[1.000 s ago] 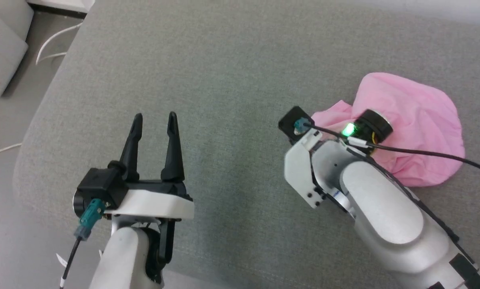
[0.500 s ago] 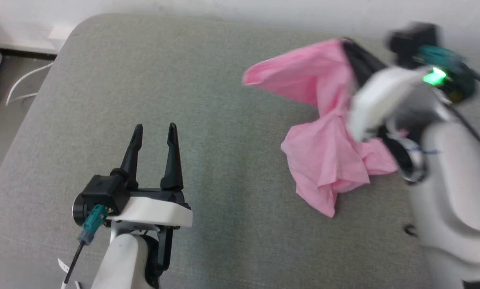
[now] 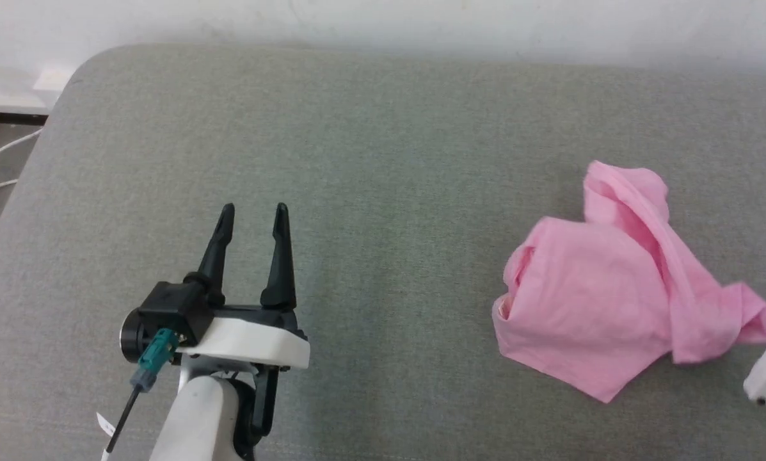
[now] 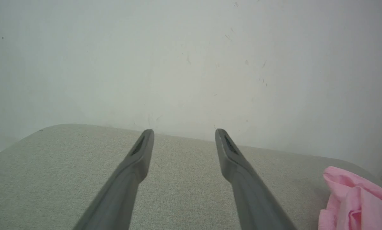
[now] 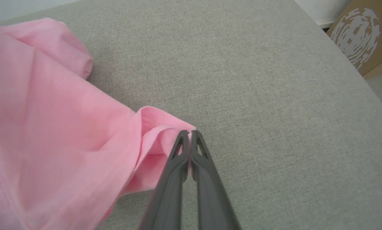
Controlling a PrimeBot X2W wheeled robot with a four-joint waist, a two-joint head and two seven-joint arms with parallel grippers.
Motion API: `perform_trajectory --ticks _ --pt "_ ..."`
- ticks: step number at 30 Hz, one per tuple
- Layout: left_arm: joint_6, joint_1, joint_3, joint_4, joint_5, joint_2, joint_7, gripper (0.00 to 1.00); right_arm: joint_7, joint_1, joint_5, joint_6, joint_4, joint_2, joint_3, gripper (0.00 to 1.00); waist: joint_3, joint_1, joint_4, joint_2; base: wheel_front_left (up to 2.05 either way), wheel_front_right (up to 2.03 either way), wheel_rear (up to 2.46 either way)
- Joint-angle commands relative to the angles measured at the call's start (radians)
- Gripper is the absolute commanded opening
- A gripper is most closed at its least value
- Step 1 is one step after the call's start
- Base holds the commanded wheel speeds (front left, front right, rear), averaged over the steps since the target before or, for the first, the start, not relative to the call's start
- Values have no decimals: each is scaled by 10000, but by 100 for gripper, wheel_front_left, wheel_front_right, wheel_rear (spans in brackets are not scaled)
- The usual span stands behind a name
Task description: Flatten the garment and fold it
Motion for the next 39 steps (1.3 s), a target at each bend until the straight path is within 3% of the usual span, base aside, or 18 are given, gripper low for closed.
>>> perform_trajectory --ticks 1,2,5,9,12,14,19,24,29,33,34,36,39 --pt "-62 175 0 29 66 -12 -47 100 -114 114 123 -9 50 34 30 71 -51 1 -131 0 0 0 0" --pt "-70 189 -16 45 66 -12 -47 100 -262 238 254 -9 141 35 65 100 -79 1 -181 0 0 0 0" --pt "-120 237 -99 134 83 -12 -47 100 -966 544 533 -9 227 36 437 100 -198 1 -283 0 0 0 0" --pt "-171 311 -238 230 55 -12 -47 100 -2750 903 557 -9 -411 37 1260 100 -383 1 -355 0 0 0 0" --pt "-209 353 -318 285 43 -12 -47 100 -4063 1178 457 -9 -1220 38 2582 100 -458 1 -461 0 0 0 0" --pt "-194 369 -324 289 53 -12 -47 100 -4241 1355 565 -9 -1506 38 3690 100 -464 1 -566 0 0 0 0" --pt "-153 305 -370 254 37 -12 -47 100 -3460 981 619 -9 -1510 38 5685 100 -382 1 -697 0 0 0 0" --pt "-110 165 -408 144 -45 -12 -47 100 -2329 -349 39 -9 -747 39 6467 100 -121 1 -580 0 0 0 0" --pt "-85 -54 -530 56 -132 -12 -47 100 -523 -1799 -968 -9 759 -31 7198 100 342 1 -232 0 0 0 0" --pt "-68 -205 -678 108 -259 -12 -47 100 1759 -2394 -1487 -9 2276 -247 7458 100 605 1 129 0 0 0 0" --pt "-55 -237 -711 117 -302 -12 -47 100 2328 -2465 -1520 -9 2557 -301 7525 81 653 1 217 0 0 0 0" --pt "-30 -286 -775 140 -369 -12 -47 100 3082 -2564 -1431 -9 2854 -388 7686 0 711 1 387 0 0 0 0" --pt "14 -343 -811 144 -451 -12 -47 100 2811 -2796 -1145 -9 2714 -436 7784 0 780 1 587 0 0 0 0"
